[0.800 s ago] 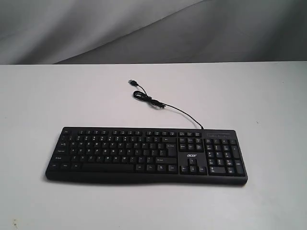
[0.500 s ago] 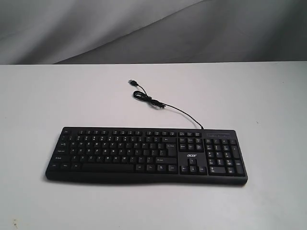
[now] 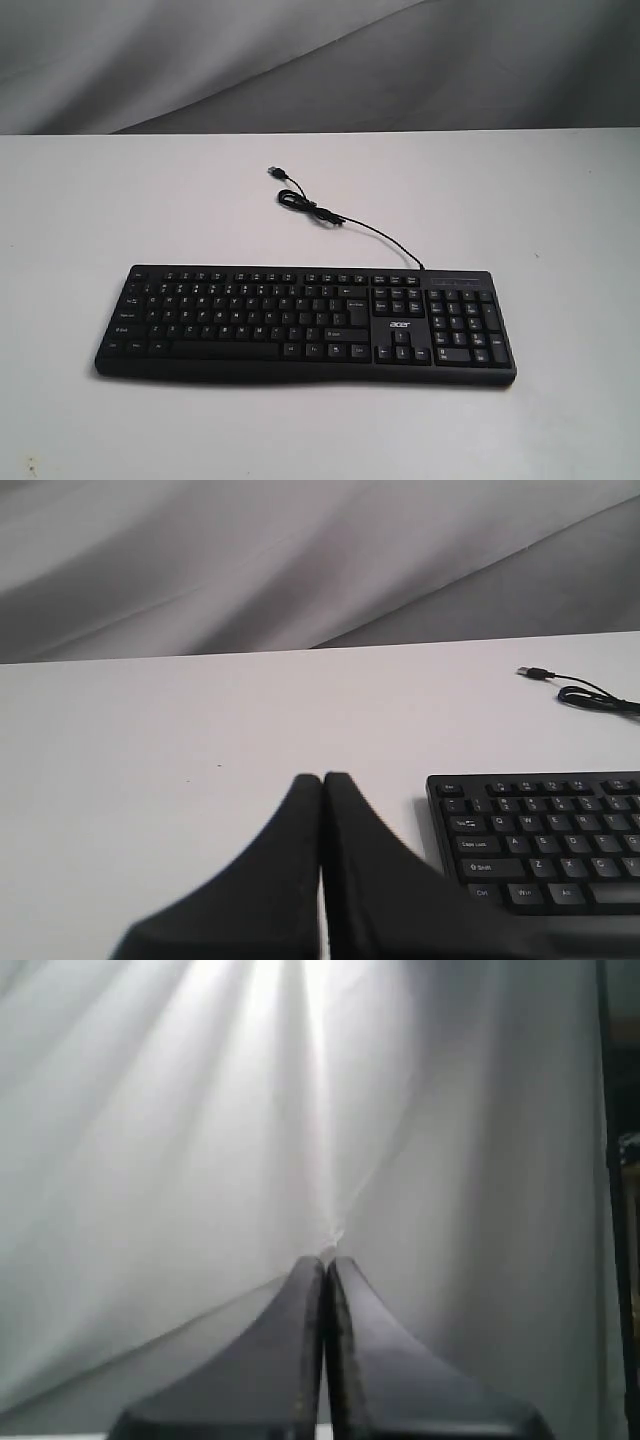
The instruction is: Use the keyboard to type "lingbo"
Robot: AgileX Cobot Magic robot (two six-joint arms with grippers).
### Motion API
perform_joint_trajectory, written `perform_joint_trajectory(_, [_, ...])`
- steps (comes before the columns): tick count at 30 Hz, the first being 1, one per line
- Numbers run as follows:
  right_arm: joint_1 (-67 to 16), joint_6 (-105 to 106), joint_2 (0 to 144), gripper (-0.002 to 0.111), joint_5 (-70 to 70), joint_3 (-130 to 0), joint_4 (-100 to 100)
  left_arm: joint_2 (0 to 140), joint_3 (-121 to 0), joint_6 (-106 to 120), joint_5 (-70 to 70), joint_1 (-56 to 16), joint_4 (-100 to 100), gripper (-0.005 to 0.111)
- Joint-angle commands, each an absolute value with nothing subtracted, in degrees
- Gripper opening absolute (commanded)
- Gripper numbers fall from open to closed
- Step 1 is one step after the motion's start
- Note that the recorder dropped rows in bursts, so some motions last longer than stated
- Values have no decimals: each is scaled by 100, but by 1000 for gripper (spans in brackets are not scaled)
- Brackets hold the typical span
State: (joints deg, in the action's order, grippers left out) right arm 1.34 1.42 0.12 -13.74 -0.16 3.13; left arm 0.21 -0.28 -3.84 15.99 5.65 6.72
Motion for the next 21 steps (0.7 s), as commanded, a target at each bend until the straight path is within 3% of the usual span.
perform_joint_trajectory(1, [109, -557, 0, 0, -2302, 0, 597, 0, 0, -396, 1527, 571, 671, 1])
perform_joint_trajectory(4, [109, -2277, 0, 0, -2578, 0, 861, 0, 0, -396, 1527, 571, 671, 1])
perform_joint_trajectory(9, [109, -2409, 0, 0, -2171, -507, 803, 0, 0, -396, 1527, 571, 671, 1])
perform_joint_trajectory(11, [109, -2507, 78, 0, -1489, -1167, 476, 0, 0, -396, 1527, 571, 671, 1])
perform_joint_trajectory(16, [109, -2116, 1867, 0, 678, -3679, -474, 0, 0, -396, 1527, 571, 671, 1])
perform_joint_trajectory(21, [109, -89, 3992, 0, 2901, -5884, 59, 0, 0, -396, 1527, 571, 671, 1])
